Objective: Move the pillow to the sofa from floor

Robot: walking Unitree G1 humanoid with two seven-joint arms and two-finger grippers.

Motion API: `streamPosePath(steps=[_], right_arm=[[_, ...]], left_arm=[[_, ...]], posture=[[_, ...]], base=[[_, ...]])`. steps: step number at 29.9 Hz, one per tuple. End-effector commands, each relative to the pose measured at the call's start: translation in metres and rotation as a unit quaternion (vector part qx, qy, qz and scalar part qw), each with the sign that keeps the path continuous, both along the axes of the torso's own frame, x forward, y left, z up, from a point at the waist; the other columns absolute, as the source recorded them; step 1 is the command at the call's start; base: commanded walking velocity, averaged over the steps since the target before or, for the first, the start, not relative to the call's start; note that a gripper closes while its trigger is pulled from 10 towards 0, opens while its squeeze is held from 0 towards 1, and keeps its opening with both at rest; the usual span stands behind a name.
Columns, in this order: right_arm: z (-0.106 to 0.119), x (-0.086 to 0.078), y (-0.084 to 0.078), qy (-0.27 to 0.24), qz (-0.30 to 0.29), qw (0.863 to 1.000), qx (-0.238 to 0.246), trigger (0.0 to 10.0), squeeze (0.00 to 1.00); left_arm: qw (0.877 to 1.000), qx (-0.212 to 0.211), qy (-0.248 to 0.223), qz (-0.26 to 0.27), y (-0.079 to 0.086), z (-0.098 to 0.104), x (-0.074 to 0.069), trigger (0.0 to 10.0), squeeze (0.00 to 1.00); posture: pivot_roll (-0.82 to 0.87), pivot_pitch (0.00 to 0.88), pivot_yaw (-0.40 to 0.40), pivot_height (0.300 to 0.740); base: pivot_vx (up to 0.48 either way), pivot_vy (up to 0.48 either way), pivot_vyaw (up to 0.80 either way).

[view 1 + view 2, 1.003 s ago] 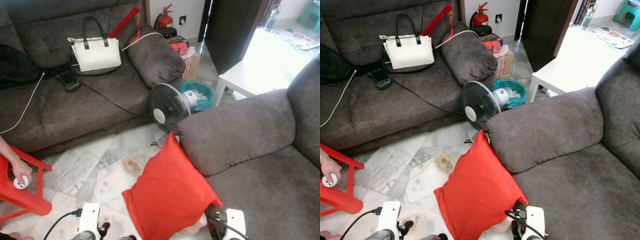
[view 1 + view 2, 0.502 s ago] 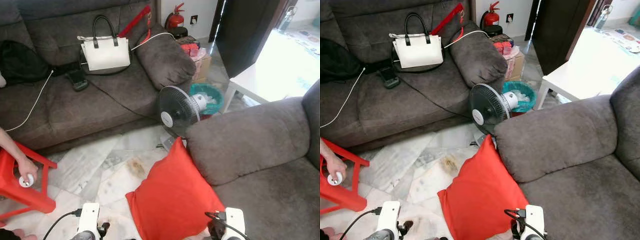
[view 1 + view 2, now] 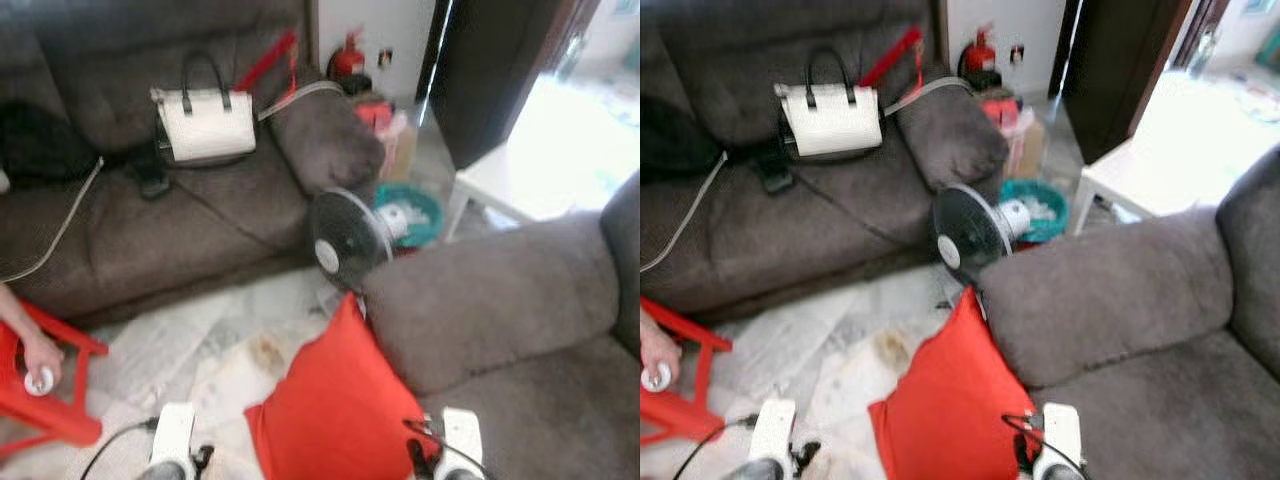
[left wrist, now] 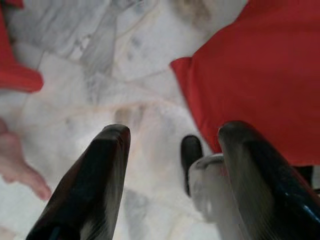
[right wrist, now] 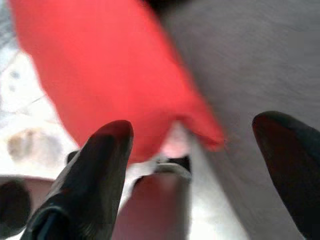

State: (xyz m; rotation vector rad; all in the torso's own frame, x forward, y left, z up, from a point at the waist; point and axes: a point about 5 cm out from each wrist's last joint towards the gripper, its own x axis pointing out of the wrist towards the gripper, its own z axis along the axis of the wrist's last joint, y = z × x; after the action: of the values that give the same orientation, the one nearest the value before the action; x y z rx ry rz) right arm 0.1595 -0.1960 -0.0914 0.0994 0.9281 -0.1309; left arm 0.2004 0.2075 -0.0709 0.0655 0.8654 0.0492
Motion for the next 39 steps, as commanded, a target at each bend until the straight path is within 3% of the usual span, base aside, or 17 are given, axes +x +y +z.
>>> streamPosePath(steps=[1, 13, 14, 16, 17, 19, 20, 21, 22, 23, 24, 25, 26, 27, 29, 33, 39], right_arm=[[0.000, 0.002, 0.004, -0.003, 0.000, 1.000, 0.006, 10.0, 0.00], [0.009, 0.008, 0.001, -0.103, -0.092, 0.990, 0.035, 10.0, 0.00], [0.011, 0.009, 0.001, -0.116, -0.091, 0.988, 0.037, 10.0, 0.00], [0.012, 0.010, 0.001, -0.127, -0.092, 0.987, 0.038, 10.0, 0.00], [0.014, 0.010, 0.001, -0.137, -0.092, 0.985, 0.040, 10.0, 0.00], [0.015, 0.011, 0.001, -0.147, -0.095, 0.984, 0.040, 10.0, 0.00], [0.016, 0.011, 0.000, -0.155, -0.100, 0.982, 0.041, 10.0, 0.00], [0.020, 0.016, -0.001, -0.181, -0.108, 0.977, 0.043, 10.0, 0.00], [0.020, 0.016, -0.001, -0.181, -0.108, 0.977, 0.043, 10.0, 0.00], [0.023, 0.019, -0.002, -0.192, -0.109, 0.974, 0.042, 10.0, 0.00], [0.053, 0.058, -0.014, -0.279, -0.101, 0.955, 0.020, 10.0, 0.00], [0.053, 0.058, -0.014, -0.279, -0.101, 0.955, 0.020, 10.0, 0.00], [0.101, 0.101, -0.023, -0.396, -0.090, 0.914, -0.005, 10.0, 0.00], [0.115, 0.109, -0.023, -0.427, -0.086, 0.900, -0.009, 10.0, 0.00], [0.117, 0.110, -0.022, -0.435, -0.085, 0.896, -0.009, 10.0, 0.00], [0.129, 0.112, -0.018, -0.468, -0.085, 0.880, -0.010, 10.0, 0.00], [0.140, 0.110, -0.013, -0.490, -0.061, 0.870, -0.020, 10.0, 0.00]], left_arm=[[1.000, 0.008, 0.015, 0.003, 0.006, -0.004, -0.009, 10.0, 0.00], [0.986, 0.104, -0.128, 0.000, 0.012, 0.016, 0.004, 10.0, 0.00], [0.978, 0.109, -0.176, -0.003, 0.013, 0.031, 0.024, 10.0, 0.00], [0.969, 0.110, -0.221, -0.001, 0.015, 0.049, 0.046, 10.0, 0.00], [0.905, 0.191, -0.375, -0.059, 0.015, 0.100, 0.078, 10.0, 0.00], [0.850, 0.221, -0.469, -0.094, 0.006, 0.129, 0.086, 10.0, 0.00], [0.836, 0.218, -0.495, -0.098, 0.000, 0.135, 0.083, 10.0, 0.00], [0.859, 0.185, -0.472, -0.073, 0.003, 0.133, 0.087, 10.0, 0.00], [0.859, 0.185, -0.472, -0.073, 0.003, 0.133, 0.087, 10.0, 0.00], [0.882, 0.155, -0.442, -0.053, 0.005, 0.126, 0.089, 10.0, 0.00], [0.865, 0.145, -0.476, -0.063, -0.001, 0.138, 0.094, 10.0, 0.00], [0.865, 0.145, -0.476, -0.063, -0.001, 0.138, 0.094, 10.0, 0.00], [0.822, 0.144, -0.544, -0.091, -0.017, 0.160, 0.095, 10.0, 0.00], [0.809, 0.141, -0.562, -0.104, -0.024, 0.166, 0.093, 10.0, 0.00], [0.806, 0.137, -0.565, -0.109, -0.027, 0.167, 0.092, 10.0, 0.00], [0.820, 0.109, -0.550, -0.112, -0.031, 0.169, 0.085, 10.0, 0.00], [0.827, 0.089, -0.547, -0.095, -0.028, 0.186, 0.091, 10.0, 0.00]], posture=[[0.08, 0.092, -0.001, 0.740], [0.08, 0.092, 0.006, 0.740], [0.08, 0.089, 0.006, 0.740], [0.08, 0.087, 0.006, 0.740], [0.08, 0.084, 0.004, 0.740], [0.08, 0.082, 0.003, 0.740], [0.08, 0.079, 0.002, 0.740], [0.08, 0.072, 0.002, 0.740], [0.08, 0.072, 0.002, 0.740], [0.08, 0.072, 0.002, 0.740], [0.08, 0.067, 0.003, 0.740], [0.08, 0.067, 0.003, 0.740], [0.08, 0.061, 0.005, 0.740], [0.07, 0.054, 0.008, 0.740], [0.07, 0.054, 0.008, 0.740], [0.08, 0.033, 0.011, 0.740], [0.08, 0.013, 0.008, 0.740]], base=[[0.000, 0.000, 0.00], [0.000, 0.000, 0.00], [0.000, 0.000, 0.00], [0.000, 0.000, 0.00], [0.000, 0.000, 0.00], [0.000, 0.000, 0.00], [0.000, 0.000, 0.00], [0.000, 0.000, 0.00], [0.000, 0.000, 0.00], [0.000, 0.000, 0.00], [0.000, 0.000, 0.00], [0.000, 0.000, 0.00], [0.000, 0.000, 0.00], [0.000, 0.000, 0.00], [0.000, 0.000, 0.00], [0.000, 0.000, 0.00], [0.000, 0.000, 0.00]])
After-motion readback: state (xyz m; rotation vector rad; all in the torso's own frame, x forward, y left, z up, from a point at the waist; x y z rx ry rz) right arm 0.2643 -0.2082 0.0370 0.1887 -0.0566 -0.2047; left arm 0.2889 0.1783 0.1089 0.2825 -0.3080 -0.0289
